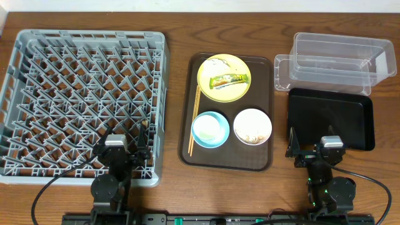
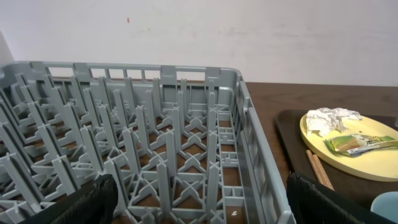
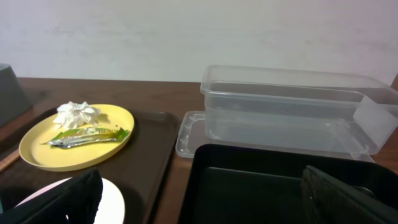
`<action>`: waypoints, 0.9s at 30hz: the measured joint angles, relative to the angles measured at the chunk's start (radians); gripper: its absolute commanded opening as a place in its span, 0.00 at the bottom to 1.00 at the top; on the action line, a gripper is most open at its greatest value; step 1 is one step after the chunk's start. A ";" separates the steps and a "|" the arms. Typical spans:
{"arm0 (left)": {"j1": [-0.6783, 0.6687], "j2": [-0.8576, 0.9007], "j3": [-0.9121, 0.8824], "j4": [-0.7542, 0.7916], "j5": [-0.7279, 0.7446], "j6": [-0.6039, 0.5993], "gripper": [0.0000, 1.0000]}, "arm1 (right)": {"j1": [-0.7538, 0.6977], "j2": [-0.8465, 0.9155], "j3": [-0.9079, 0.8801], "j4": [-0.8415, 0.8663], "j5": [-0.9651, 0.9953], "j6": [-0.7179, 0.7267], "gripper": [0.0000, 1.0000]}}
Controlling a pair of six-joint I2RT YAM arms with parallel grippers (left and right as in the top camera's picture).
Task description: Sort waste into correct bins and load items into the dishwasher
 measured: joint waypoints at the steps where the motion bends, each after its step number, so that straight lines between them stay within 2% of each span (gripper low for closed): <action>1: 0.000 0.000 0.000 0.000 0.000 0.000 0.89 | 0.000 0.000 0.000 0.000 0.000 0.000 0.99; 17: 0.000 0.000 0.000 0.000 0.000 0.000 0.89 | 0.000 0.000 0.000 0.001 0.000 0.007 0.99; 27: 0.000 0.067 0.004 -0.006 0.000 -0.039 0.89 | 0.000 0.000 0.001 -0.006 0.000 0.079 0.99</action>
